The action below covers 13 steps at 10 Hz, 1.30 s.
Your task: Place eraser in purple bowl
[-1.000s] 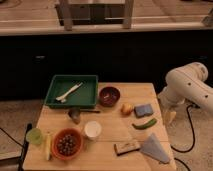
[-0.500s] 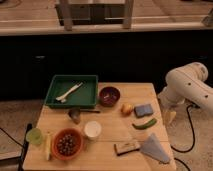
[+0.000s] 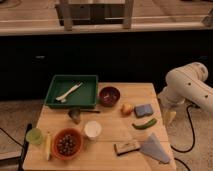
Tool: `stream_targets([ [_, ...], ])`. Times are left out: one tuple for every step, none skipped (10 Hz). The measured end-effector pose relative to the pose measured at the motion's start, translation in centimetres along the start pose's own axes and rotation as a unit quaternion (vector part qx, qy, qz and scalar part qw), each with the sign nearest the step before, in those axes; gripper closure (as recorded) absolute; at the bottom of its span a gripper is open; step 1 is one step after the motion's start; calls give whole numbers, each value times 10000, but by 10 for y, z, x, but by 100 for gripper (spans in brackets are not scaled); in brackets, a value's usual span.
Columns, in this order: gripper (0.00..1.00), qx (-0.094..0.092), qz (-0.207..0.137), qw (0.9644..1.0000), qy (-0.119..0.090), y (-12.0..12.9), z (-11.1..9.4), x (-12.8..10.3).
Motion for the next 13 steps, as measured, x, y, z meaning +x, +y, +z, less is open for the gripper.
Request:
stream_targets([
  [20, 3, -79, 10000, 34, 5, 1, -4],
  [20, 7, -205, 9998, 81, 16, 2, -13],
  [20, 12, -306, 9994, 133, 26, 2, -21],
  [20, 11, -362, 9992, 168, 31, 3, -22],
  [20, 21, -396, 9991, 177, 31, 3, -23],
  [20, 13, -452, 9988, 167, 32, 5, -26],
  [20, 3, -534, 9984, 167, 37, 7, -33],
  [20, -4, -606, 9980, 180, 46, 8, -43],
  [20, -3, -678, 9975, 187, 53, 9, -52],
  [20, -3, -706, 9973, 207, 56, 10, -53],
  [20, -6, -723, 9971, 221, 58, 12, -53],
  [20, -11, -785, 9966, 230, 59, 14, -56],
  [20, -22, -864, 9960, 230, 63, 17, -62],
])
